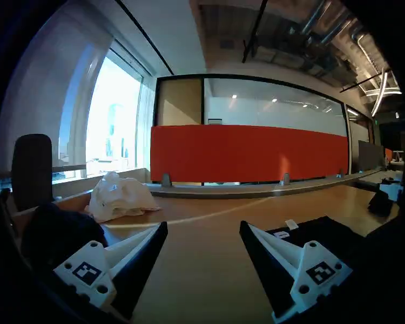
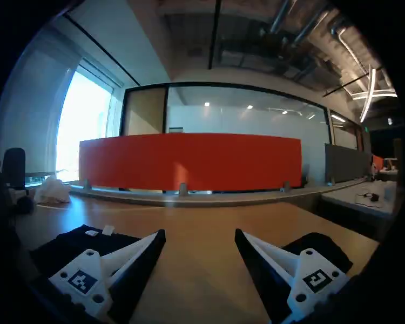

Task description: Fold towel

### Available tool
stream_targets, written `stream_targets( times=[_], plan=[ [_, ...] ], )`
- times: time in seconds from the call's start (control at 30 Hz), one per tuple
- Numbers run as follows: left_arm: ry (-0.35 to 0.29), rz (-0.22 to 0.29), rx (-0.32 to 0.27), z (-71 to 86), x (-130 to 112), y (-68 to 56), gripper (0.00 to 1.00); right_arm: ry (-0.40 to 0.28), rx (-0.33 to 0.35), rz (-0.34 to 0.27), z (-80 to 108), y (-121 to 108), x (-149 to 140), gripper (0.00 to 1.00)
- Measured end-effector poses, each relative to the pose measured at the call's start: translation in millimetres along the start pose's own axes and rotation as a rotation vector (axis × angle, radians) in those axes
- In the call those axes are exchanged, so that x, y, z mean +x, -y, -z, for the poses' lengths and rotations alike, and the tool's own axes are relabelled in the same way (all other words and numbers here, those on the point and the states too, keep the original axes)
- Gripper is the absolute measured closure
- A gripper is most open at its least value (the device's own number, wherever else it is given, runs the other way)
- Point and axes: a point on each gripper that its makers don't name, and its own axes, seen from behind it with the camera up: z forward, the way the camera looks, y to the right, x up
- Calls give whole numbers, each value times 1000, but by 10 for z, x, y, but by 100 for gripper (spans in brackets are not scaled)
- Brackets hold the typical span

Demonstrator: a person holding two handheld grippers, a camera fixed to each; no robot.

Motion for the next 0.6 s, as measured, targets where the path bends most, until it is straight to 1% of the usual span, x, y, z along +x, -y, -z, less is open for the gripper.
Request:
stream_targets(
  times=[0.1, 0.2, 0.43, 0.6],
  plan=[
    [-2, -1, -1, 16, 127, -15, 1, -4, -1, -5, 37, 19, 208, 0],
    [-5, -6, -3, 31, 324, -36, 1, -8, -2, -5, 53, 24, 449, 0],
    [-10, -6, -5, 75, 963, -25, 1, -7, 1, 9, 81, 53, 1069, 0],
    [-5, -12, -7, 123, 1364, -19, 1, -7, 2, 8, 108, 86, 1449, 0]
  ],
)
